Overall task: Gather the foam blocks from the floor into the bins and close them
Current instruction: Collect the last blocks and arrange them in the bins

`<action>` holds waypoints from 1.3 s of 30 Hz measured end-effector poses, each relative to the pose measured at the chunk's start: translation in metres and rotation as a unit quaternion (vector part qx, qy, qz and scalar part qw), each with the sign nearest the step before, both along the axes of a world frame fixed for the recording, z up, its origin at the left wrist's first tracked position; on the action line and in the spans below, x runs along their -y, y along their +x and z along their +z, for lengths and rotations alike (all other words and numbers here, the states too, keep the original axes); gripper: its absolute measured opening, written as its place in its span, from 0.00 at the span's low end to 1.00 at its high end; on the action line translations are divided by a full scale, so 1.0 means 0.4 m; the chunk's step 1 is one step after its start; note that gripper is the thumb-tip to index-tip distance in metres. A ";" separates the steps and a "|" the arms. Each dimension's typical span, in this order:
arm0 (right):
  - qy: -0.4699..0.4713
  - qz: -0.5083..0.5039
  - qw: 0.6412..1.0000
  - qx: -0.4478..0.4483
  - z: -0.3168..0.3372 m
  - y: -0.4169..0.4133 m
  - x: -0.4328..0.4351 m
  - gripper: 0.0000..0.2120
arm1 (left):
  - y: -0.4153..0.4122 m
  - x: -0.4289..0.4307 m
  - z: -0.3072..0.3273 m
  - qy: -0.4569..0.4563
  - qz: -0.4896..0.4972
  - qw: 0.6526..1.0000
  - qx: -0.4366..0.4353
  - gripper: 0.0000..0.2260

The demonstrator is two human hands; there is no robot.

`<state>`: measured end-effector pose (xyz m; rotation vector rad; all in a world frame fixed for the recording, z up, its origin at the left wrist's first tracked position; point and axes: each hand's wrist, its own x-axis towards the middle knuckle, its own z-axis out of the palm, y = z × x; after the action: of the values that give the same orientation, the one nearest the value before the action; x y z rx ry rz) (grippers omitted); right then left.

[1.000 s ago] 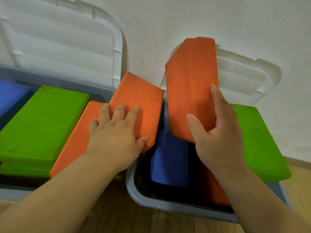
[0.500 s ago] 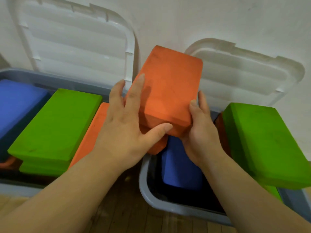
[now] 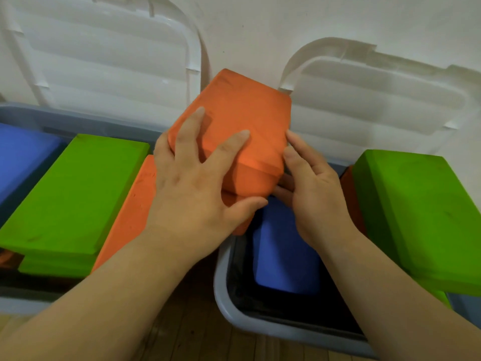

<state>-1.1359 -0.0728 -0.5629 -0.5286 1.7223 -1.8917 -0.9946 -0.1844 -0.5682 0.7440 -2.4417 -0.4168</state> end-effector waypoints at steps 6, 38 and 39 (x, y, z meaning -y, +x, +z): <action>0.012 0.072 0.996 -0.052 -0.029 -0.032 -0.004 0.24 | -0.010 0.017 -0.032 -0.035 0.034 0.999 0.004 0.42; 0.362 0.055 0.929 0.058 -0.444 -0.061 -0.189 0.68 | -0.007 0.001 -0.023 -0.018 0.029 0.999 0.015 0.39; 0.367 0.064 0.926 0.062 -0.438 -0.057 -0.189 0.69 | -0.004 0.002 -0.021 -0.014 0.030 0.999 0.018 0.38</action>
<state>-1.1589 0.0029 -0.7382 -0.2090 2.0682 -1.0367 -0.9962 -0.1853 -0.5765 0.8160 -2.4470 -0.3482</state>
